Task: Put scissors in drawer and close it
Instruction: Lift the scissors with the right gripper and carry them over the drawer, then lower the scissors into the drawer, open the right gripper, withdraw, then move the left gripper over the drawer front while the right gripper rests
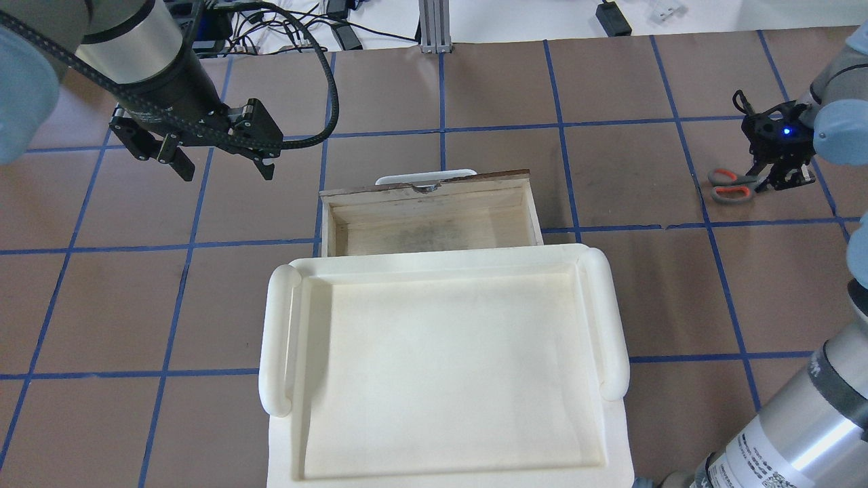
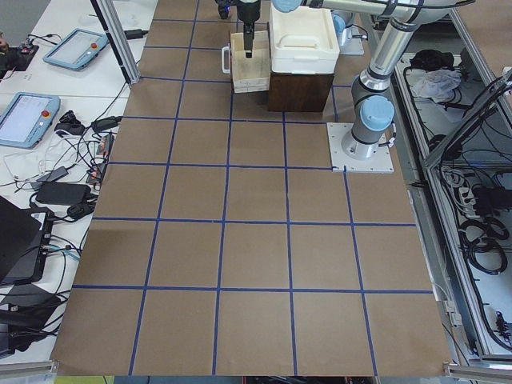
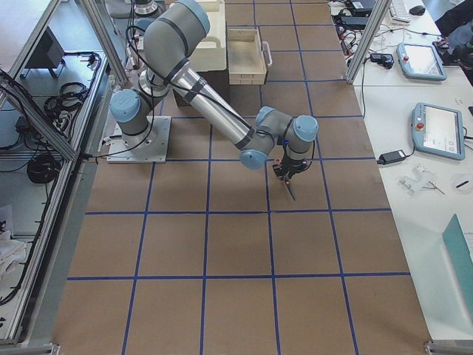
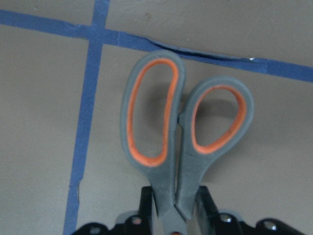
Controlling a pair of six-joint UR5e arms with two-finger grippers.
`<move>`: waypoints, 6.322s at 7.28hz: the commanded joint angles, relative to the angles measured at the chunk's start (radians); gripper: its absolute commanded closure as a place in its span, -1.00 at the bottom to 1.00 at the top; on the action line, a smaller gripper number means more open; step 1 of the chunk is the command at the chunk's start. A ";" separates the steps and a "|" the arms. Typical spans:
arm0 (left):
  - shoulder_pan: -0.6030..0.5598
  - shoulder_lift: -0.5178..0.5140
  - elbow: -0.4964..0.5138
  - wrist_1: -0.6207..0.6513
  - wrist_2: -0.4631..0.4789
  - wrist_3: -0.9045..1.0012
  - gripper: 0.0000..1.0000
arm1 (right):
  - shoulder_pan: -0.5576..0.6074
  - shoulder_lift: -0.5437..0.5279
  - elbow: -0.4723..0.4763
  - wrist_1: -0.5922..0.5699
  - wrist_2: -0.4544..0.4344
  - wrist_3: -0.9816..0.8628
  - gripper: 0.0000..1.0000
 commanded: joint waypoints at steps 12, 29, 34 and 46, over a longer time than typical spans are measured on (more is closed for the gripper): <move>0.000 0.002 0.000 -0.001 0.000 0.000 -1.00 | 0.672 -0.365 -0.007 0.278 0.008 0.739 1.00; 0.005 -0.007 0.000 0.015 -0.002 0.018 -1.00 | 0.947 -0.292 -0.077 0.282 0.000 1.201 -0.64; 0.002 -0.116 0.130 0.024 -0.017 -0.028 -1.00 | 0.706 -0.385 -0.093 0.366 0.011 2.018 -1.00; -0.180 -0.564 0.296 0.193 -0.026 -0.387 -1.00 | 0.491 -0.592 -0.016 0.483 0.017 2.240 -1.00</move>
